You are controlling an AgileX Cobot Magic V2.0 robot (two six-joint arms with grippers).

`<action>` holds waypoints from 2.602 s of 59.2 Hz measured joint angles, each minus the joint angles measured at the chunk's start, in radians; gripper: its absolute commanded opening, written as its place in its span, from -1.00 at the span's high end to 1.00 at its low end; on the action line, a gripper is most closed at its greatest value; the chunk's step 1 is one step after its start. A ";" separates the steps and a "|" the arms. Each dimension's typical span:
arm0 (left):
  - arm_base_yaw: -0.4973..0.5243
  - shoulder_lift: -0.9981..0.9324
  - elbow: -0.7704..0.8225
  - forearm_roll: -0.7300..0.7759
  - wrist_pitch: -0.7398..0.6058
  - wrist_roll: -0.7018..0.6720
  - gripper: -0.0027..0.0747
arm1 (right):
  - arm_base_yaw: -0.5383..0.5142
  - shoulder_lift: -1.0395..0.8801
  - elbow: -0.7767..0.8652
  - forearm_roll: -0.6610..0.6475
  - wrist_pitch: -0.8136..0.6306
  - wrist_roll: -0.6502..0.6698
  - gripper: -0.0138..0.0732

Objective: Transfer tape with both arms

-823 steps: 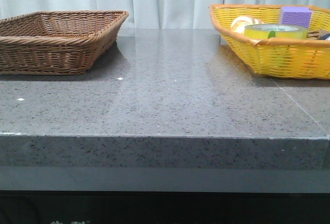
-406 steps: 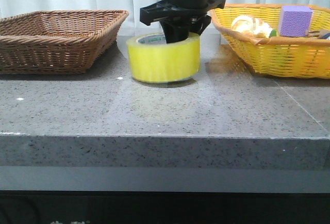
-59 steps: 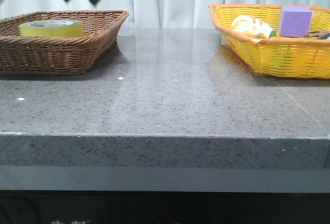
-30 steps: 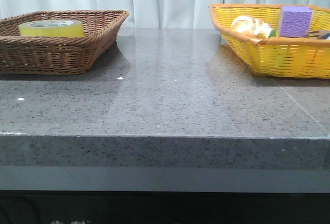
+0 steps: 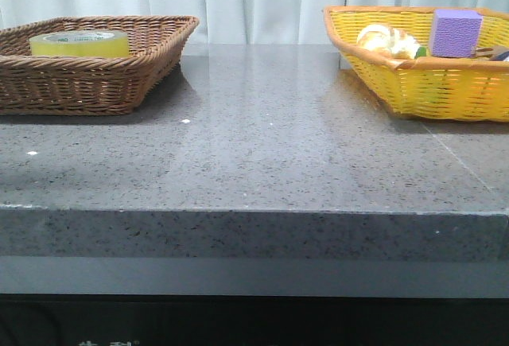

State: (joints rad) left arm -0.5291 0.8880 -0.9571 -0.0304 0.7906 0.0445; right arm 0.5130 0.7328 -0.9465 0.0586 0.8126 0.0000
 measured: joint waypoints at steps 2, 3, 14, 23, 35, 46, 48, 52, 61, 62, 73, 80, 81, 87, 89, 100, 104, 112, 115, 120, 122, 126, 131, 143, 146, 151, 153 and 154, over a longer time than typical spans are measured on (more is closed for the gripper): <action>0.000 -0.031 0.033 0.000 -0.016 0.000 -0.07 | 0.000 0.000 0.000 -0.013 0.000 0.008 -0.31; 0.000 -0.042 0.045 0.000 -0.028 0.000 -0.07 | 0.000 0.000 0.000 -0.018 0.000 0.012 -0.31; 0.000 -0.141 0.139 -0.005 -0.081 0.000 -0.06 | -0.008 0.000 0.000 -0.094 0.002 0.084 -0.31; 0.000 -0.150 0.145 -0.006 -0.087 0.000 -0.06 | -0.011 0.000 0.000 -0.107 0.002 0.097 -0.31; 0.000 -0.150 0.147 -0.008 -0.102 0.000 0.44 | -0.011 0.000 0.000 -0.109 0.002 0.097 0.16; 0.000 -0.150 0.147 -0.010 -0.115 0.000 0.98 | -0.011 0.000 0.000 -0.109 0.003 0.097 0.80; 0.000 -0.150 0.147 -0.010 -0.116 0.000 0.98 | -0.011 0.000 0.000 -0.109 0.003 0.097 0.85; 0.000 -0.150 0.147 -0.010 -0.116 0.000 0.98 | -0.011 0.000 0.000 -0.109 0.003 0.097 0.84; 0.000 -0.150 0.147 -0.010 -0.116 0.000 0.98 | -0.011 0.000 0.000 -0.109 0.003 0.097 0.84; 0.000 -0.150 0.147 -0.010 -0.116 0.000 0.98 | -0.011 0.000 0.000 -0.109 0.003 0.097 0.84; 0.000 -0.150 0.147 -0.010 -0.116 0.000 0.98 | -0.011 0.000 0.000 -0.109 0.005 0.097 0.84; 0.000 -0.150 0.147 -0.010 -0.116 0.000 0.98 | -0.011 0.000 0.000 -0.109 0.005 0.097 0.84; 0.000 -0.150 0.147 -0.010 -0.116 0.000 0.98 | -0.011 0.000 0.000 -0.109 0.005 0.097 0.84; -0.003 -0.152 0.152 -0.010 -0.120 0.000 0.98 | -0.011 0.000 0.000 -0.109 0.005 0.097 0.84; -0.003 -0.156 0.157 -0.007 -0.122 0.000 0.98 | -0.011 0.000 0.000 -0.109 0.005 0.097 0.84; 0.093 -0.264 0.265 -0.009 -0.178 0.000 0.98 | -0.011 0.000 0.000 -0.109 0.007 0.098 0.84; 0.147 -0.328 0.336 -0.009 -0.247 0.000 0.98 | -0.011 0.000 0.000 -0.109 0.007 0.098 0.84; 0.251 -0.477 0.517 -0.018 -0.408 0.000 0.98 | -0.011 0.000 0.000 -0.109 0.007 0.098 0.84; 0.283 -0.535 0.584 -0.035 -0.456 0.000 0.98 | -0.011 0.000 0.000 -0.109 0.007 0.098 0.84; 0.334 -0.634 0.690 -0.064 -0.511 0.000 0.98 | -0.011 0.000 0.000 -0.109 0.007 0.098 0.84; 0.353 -0.673 0.729 -0.073 -0.528 0.000 0.98 | -0.011 0.000 0.000 -0.109 0.007 0.098 0.84; 0.386 -0.741 0.794 -0.085 -0.553 0.000 0.98 | -0.011 0.000 0.000 -0.109 0.007 0.098 0.84; 0.425 -0.823 0.865 -0.090 -0.579 0.000 0.98 | -0.011 0.000 0.000 -0.109 0.007 0.098 0.84; 0.479 -0.893 0.967 -0.099 -0.659 0.000 0.98 | -0.011 0.000 0.000 -0.109 0.007 0.100 0.84; 0.479 -0.893 0.967 -0.104 -0.694 0.000 0.98 | -0.011 0.000 0.000 -0.109 0.007 0.100 0.84; 0.479 -0.893 0.967 -0.126 -0.737 0.000 0.98 | -0.011 0.000 0.000 -0.109 0.007 0.100 0.84; 0.479 -0.893 0.967 -0.131 -0.742 0.000 0.98 | -0.011 0.000 0.000 -0.109 0.007 0.100 0.84; 0.479 -0.893 0.967 -0.133 -0.742 0.000 0.98 | -0.011 0.000 0.000 -0.109 0.007 0.100 0.84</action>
State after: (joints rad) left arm -0.0500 -0.0054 0.0096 -0.1636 0.0485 0.0445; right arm 0.5022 0.7328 -0.9465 -0.0503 0.8194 0.0996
